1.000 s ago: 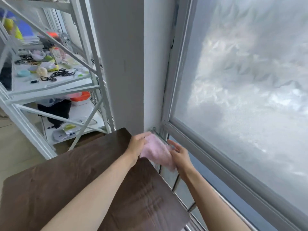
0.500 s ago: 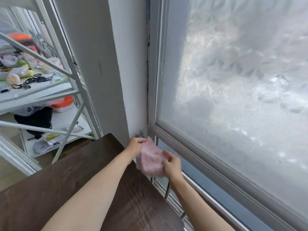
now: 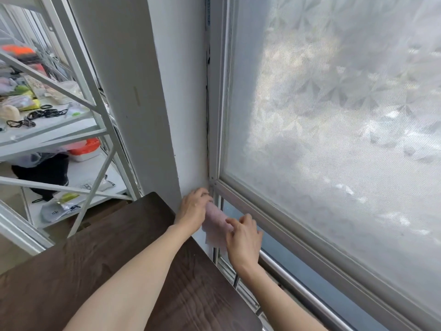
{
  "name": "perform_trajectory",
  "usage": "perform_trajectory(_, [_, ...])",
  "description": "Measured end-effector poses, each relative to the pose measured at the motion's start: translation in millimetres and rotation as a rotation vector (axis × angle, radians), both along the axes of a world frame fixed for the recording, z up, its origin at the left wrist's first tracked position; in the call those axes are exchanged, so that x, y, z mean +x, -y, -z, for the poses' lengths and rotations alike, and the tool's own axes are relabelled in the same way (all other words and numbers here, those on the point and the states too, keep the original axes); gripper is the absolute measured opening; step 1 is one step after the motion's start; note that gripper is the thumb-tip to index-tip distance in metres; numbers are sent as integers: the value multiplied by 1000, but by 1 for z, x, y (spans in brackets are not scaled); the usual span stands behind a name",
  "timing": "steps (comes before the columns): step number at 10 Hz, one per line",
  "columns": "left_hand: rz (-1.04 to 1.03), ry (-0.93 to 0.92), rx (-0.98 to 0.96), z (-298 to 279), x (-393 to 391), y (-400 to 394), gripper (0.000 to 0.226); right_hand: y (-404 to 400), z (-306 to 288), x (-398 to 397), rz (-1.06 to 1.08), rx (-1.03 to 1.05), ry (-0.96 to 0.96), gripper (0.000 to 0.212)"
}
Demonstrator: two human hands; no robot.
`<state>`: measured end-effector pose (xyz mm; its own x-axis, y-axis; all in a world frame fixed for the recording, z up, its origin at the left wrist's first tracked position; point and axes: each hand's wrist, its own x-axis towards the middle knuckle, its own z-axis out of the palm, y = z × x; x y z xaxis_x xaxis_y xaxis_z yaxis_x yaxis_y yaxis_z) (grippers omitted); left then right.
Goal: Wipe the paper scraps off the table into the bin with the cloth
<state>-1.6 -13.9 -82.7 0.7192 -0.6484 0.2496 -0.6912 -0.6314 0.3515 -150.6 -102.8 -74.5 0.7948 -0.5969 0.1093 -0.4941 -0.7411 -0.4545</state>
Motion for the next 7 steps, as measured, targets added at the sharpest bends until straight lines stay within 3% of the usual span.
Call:
perform_trajectory(1, [136,24,28,7,-11,-10,38,0,6,2,-95,-90,-48,24])
perform_trajectory(3, [190,-104,138,13,-15,-7,60,0,7,3,-47,-124,-160,24])
perform_trajectory(4, [149,-92,123,11,-22,-4,60,-1,7,4,-67,-110,-185,28])
perform_trajectory(6, [62,51,-6,4,-51,-23,46,-14,-3,2,-82,-100,-167,30])
perform_trajectory(7, [-43,-93,-188,-13,-67,-38,40,-35,-16,5,-120,-95,-48,32])
